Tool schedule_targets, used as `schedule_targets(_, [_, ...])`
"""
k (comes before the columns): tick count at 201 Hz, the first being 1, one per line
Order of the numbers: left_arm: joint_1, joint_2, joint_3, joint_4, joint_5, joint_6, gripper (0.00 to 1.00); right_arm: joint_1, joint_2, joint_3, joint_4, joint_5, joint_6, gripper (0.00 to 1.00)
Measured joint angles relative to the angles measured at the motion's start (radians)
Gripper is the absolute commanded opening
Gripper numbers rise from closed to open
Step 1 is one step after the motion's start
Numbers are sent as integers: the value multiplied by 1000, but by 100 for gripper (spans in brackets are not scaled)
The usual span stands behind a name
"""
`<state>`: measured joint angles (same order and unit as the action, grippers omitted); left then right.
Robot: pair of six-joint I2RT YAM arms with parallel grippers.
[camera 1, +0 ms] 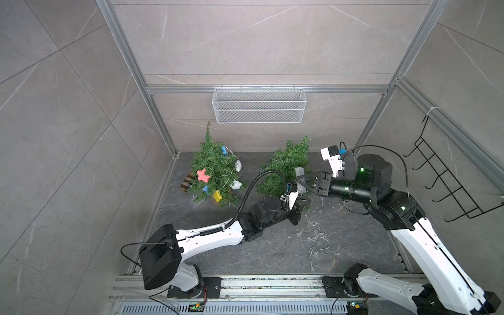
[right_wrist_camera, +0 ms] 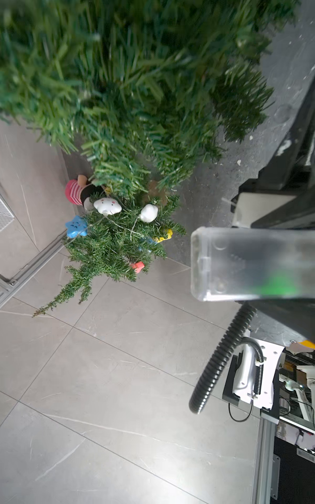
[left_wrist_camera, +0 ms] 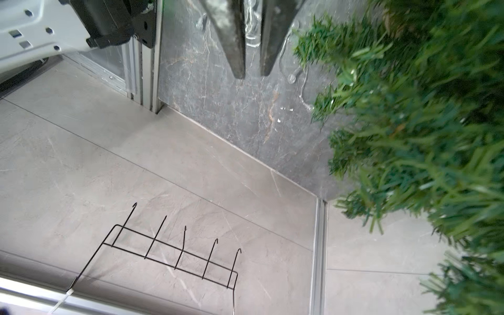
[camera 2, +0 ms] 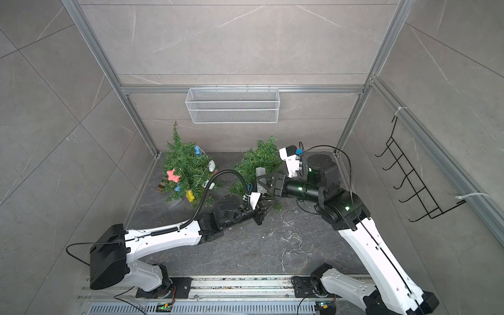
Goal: Wrap string light around the christmas tree
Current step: Pick up the light string from the center of the board.
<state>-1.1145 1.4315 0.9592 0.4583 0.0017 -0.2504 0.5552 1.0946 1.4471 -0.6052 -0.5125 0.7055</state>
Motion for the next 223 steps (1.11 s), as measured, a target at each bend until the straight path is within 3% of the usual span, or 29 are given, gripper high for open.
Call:
schedule_targets(15, [6, -68, -33, -55, -6, -15, 0, 31, 37, 19, 27, -14, 3, 27])
schedule_targets(73, [9, -311, -120, -237, -57, -75, 0, 160, 183, 139, 102, -24, -11, 32])
schedule_targets(110, [13, -408, -66, -487, -68, -134, 0, 230, 257, 192, 116, 58, -51, 36])
schedule_targets(138, [-4, -479, -61, -541, -22, -144, 0, 264, 357, 203, 146, 135, -62, 38])
schedule_targets(156, [6, -531, -68, -580, -25, -184, 0, 294, 469, 217, 166, 159, -48, 48])
schedule_targets(177, [82, -555, -72, -605, -23, -216, 0, 308, 534, 217, 135, 169, -60, 63])
schedule_targets(223, [157, -561, 5, -690, -21, -248, 0, 317, 510, 219, 80, 176, -113, 77])
